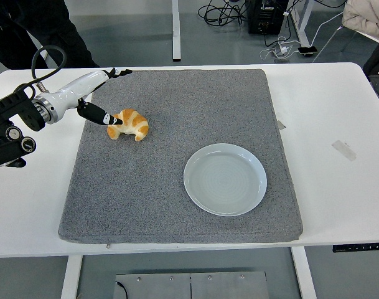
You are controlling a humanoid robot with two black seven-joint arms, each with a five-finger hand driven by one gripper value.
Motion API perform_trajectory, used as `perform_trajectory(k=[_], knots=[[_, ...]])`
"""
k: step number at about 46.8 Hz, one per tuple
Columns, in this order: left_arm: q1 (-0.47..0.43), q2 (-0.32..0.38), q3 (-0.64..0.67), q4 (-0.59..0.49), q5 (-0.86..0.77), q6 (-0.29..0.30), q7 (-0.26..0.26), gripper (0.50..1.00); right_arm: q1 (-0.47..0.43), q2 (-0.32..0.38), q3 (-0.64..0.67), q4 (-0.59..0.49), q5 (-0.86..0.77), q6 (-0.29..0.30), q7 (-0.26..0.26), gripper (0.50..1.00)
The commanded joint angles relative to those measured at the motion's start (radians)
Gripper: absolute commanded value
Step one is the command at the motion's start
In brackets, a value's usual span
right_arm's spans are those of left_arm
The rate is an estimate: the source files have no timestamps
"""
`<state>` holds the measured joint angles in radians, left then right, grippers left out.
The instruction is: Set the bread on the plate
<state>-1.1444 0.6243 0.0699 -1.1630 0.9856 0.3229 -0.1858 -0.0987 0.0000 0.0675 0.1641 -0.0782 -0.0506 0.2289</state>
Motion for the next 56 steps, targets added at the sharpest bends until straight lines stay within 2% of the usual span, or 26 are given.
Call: perform_trajectory(k=[1,5,16,49,56], knots=[[-0.002,-0.003,0.025,0.000,0.039,0.034,0.000,0.978,0.001,0.000,0.000,0.000,0.000,0.000,0.001,1.000],[-0.005,-0.009,0.036,0.005,0.065,0.057,0.002,0.978,0.001,0.000,0.000,0.000,0.000,0.000,0.000,1.000],[-0.008,-0.049,0.068,0.052,0.108,0.070,0.002,0.978,0.001,0.000,0.000,0.000,0.000,0.000,0.000,1.000],[-0.011,-0.193,0.139,0.250,0.147,0.057,0.005,0.977,0.001,0.000,0.000,0.000,0.000,0.000,0.000,1.000],[-0.011,-0.212,0.149,0.284,0.147,0.035,0.005,0.977,0.001,0.000,0.000,0.000,0.000,0.000,0.000,1.000]])
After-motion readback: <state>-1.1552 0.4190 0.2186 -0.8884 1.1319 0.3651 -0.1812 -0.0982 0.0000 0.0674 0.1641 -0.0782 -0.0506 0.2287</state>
